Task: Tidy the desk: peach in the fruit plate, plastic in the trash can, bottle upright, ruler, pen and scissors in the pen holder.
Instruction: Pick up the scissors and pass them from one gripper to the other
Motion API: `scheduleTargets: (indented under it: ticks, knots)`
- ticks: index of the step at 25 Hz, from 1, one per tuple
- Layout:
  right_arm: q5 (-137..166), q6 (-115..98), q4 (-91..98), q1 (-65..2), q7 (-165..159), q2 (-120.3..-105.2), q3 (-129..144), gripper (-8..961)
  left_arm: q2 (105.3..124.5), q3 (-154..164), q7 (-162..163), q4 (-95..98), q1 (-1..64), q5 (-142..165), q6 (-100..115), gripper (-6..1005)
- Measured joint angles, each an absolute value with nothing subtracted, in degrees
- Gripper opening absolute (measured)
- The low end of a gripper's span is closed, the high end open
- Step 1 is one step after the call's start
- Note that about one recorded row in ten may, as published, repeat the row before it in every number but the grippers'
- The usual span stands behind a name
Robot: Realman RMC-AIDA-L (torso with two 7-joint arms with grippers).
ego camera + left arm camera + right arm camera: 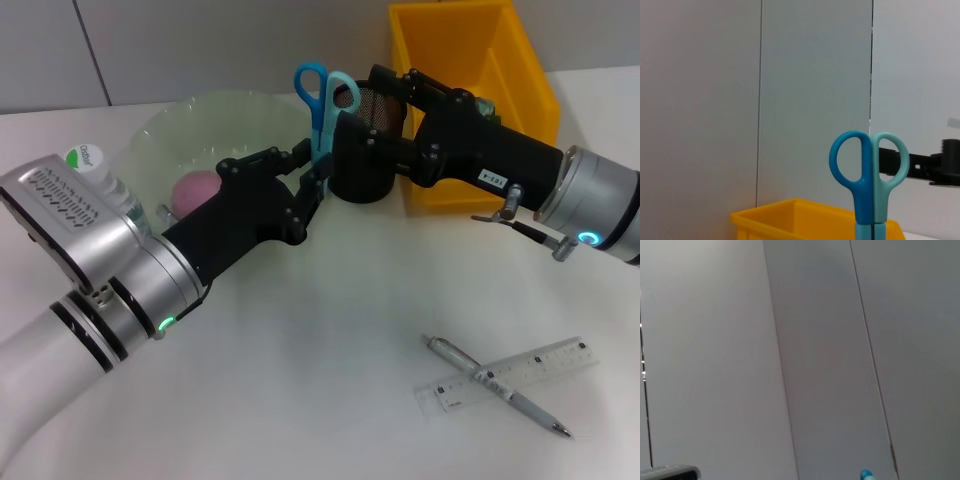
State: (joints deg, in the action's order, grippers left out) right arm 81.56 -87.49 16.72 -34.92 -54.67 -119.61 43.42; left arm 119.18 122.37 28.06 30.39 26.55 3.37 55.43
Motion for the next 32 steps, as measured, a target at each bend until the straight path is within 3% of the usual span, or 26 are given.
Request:
scheduleTargets:
  ticks: [32]
  knots:
    - [81.55, -83.70, 11.90, -37.65, -48.99, -119.79, 44.83, 816, 119.18, 126.34, 25.66, 32.52, 25.11, 0.21, 54.85, 210]
